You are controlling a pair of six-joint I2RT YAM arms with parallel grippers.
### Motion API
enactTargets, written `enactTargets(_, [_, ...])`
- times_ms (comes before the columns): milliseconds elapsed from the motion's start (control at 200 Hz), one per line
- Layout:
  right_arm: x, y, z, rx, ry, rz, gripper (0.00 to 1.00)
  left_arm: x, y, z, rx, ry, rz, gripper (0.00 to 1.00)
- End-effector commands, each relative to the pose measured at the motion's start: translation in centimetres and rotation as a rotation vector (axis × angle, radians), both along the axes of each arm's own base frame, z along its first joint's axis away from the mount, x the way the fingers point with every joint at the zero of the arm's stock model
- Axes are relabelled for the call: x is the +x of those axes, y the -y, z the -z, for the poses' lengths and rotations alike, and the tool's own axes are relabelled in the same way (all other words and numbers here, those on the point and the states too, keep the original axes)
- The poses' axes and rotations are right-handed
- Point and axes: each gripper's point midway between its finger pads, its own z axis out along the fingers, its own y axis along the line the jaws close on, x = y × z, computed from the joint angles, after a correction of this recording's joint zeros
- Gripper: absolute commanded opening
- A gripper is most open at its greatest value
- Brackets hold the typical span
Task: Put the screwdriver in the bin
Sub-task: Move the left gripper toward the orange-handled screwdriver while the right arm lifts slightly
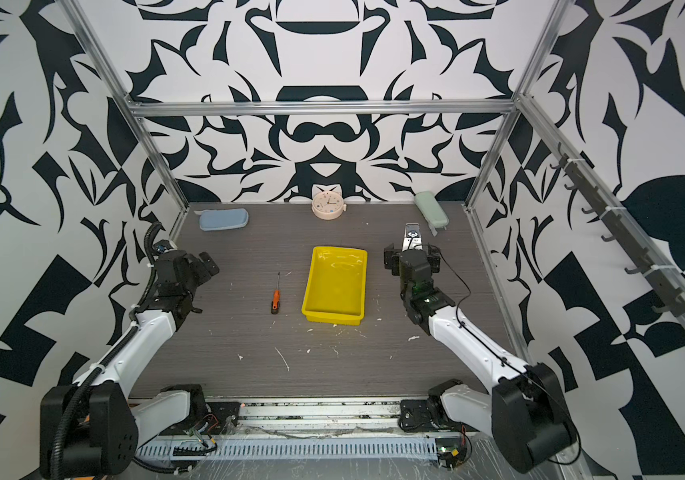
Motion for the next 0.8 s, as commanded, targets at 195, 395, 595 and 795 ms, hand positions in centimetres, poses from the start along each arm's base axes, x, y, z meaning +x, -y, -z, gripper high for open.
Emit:
enactTargets(195, [-3.6,3.0,7.4,0.374,-0.114,0.279,1.00,-4.3,2.2,-3.5,-0.138,0.041,0.062,1.00])
enactTargets(395, [-5.4,-3.0,7.5,0.287,-0.012,0.105,1.00,-8.3,-0.7,-3.2,-0.220,-0.079,-0.220,1.00])
enactTargets(595, [-4.9,-4.8,6.8,0.185,0.025,0.099,1.00,-9.4,0.5,-2.4,-0.385,-0.048,-0.258,1.00])
enactTargets(795, [-5.1,-3.3,5.7,0.179,0.071,0.189,1.00,-6.6,5.3,-2.4,-0.640,0.141,-0.049,0.87])
